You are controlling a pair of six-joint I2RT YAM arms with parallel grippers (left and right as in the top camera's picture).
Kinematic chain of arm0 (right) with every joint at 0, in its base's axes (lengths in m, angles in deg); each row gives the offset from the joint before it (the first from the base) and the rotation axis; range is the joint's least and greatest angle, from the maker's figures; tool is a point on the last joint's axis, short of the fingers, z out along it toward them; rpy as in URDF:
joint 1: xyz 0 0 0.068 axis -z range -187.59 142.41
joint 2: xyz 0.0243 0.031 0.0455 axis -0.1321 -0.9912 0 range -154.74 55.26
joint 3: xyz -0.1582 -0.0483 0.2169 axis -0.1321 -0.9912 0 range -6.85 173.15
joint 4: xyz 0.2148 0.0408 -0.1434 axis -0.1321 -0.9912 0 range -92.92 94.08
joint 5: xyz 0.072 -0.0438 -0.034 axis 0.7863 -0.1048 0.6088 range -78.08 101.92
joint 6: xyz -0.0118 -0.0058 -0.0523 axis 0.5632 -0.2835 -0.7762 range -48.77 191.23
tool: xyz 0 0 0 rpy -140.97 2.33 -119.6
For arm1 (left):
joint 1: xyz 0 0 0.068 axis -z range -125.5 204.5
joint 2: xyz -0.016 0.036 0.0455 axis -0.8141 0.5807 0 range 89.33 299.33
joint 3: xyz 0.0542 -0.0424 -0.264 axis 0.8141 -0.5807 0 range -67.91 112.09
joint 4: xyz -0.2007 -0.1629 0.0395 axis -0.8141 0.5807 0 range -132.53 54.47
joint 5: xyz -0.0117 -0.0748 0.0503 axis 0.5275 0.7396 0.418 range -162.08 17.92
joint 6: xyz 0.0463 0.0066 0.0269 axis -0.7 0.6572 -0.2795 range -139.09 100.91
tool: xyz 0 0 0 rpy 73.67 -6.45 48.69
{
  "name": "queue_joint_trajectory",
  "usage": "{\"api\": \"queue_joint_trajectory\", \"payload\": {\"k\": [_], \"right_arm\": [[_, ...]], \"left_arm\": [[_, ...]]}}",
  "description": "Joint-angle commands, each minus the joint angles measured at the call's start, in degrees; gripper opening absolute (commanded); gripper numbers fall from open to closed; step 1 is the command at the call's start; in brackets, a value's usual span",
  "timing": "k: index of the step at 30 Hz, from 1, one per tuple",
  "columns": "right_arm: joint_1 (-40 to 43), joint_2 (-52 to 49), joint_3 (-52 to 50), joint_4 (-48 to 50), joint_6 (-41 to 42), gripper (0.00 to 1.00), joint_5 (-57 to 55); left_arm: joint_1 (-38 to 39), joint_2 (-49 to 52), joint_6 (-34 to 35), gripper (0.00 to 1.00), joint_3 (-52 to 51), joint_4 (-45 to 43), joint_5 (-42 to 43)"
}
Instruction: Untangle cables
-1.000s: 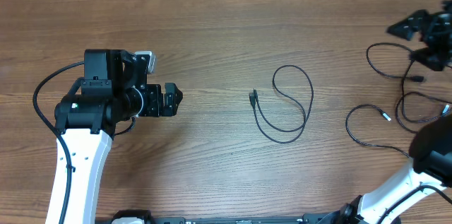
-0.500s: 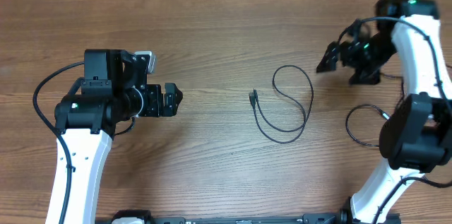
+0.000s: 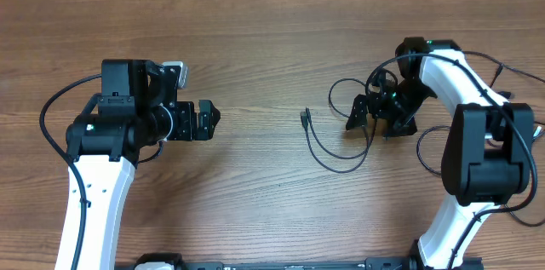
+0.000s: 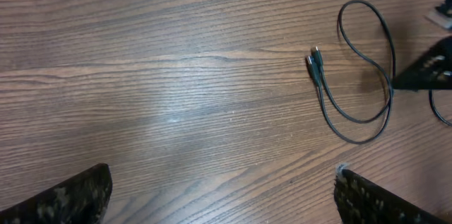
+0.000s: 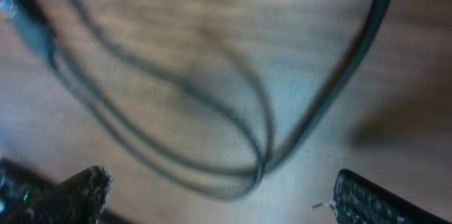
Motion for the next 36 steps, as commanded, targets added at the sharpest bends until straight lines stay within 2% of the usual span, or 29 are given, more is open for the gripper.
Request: {"api": "queue_joint_trajectory", "payload": {"k": [1,8,14,18,19,23,27,28,36], "right_arm": [[-0.9,0.2,-3.6,4.5,4.1,1.00,0.6],[-3.1,0.2,-12.1,16.0,5.1,0.99,1.7],[-5.7,0.2,-19.1,26.0,5.4,0.91,7.6],[-6.9,0.2,-22.5,32.5,8.6,0.70,7.4],[-7.1,0.2,-23.6,35.2,10.1,0.53,7.4],[-7.2,0.2,-25.0,38.4,12.8,0.19,6.8],[-7.2,0.2,-25.0,37.8,12.8,0.13,6.8],[-7.2,0.2,-25.0,37.4,12.8,0.04,7.3],[-7.1,0.3,-23.7,35.5,12.5,0.04,16.9]], "left_arm": [[-0.2,-0.6,-1.6,0.99,0.2,-0.3,0.8],[-0.2,-0.6,-1.6,0.99,0.2,-0.3,0.8],[-0.2,-0.6,-1.6,1.00,0.2,-0.3,0.8],[-0.2,-0.6,-1.6,1.00,0.2,-0.3,0.8],[-0.2,-0.6,-1.6,1.00,0.2,-0.3,0.8],[-0.2,-0.6,-1.6,1.00,0.2,-0.3,0.8],[-0.2,-0.6,-1.6,1.00,0.3,-0.3,0.8],[-0.2,-0.6,-1.6,1.00,0.2,-0.3,0.8],[-0.2,-0.6,-1.6,1.00,0.2,-0.3,0.8]]}}
